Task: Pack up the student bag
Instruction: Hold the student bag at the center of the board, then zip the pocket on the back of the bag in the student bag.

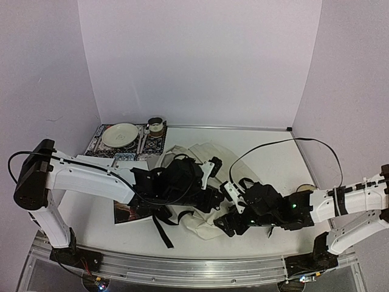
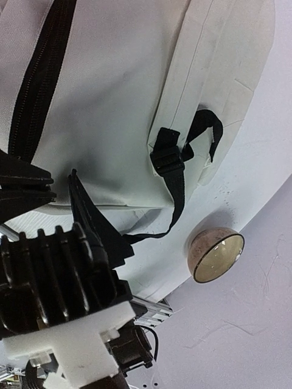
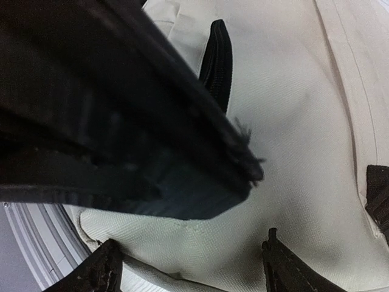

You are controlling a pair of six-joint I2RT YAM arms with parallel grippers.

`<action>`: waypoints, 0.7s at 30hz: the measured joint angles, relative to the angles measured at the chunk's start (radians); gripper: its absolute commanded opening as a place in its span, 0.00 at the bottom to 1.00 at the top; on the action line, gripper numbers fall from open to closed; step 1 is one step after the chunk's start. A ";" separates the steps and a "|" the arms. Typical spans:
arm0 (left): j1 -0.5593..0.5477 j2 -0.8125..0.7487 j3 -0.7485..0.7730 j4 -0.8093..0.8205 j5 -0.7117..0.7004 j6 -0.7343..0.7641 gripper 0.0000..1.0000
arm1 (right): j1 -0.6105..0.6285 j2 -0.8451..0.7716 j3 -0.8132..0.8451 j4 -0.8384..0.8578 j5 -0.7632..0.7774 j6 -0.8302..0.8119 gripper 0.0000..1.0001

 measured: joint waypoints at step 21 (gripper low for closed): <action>0.010 -0.025 -0.060 0.058 -0.037 -0.071 0.00 | 0.010 -0.061 -0.099 0.121 0.103 -0.021 0.00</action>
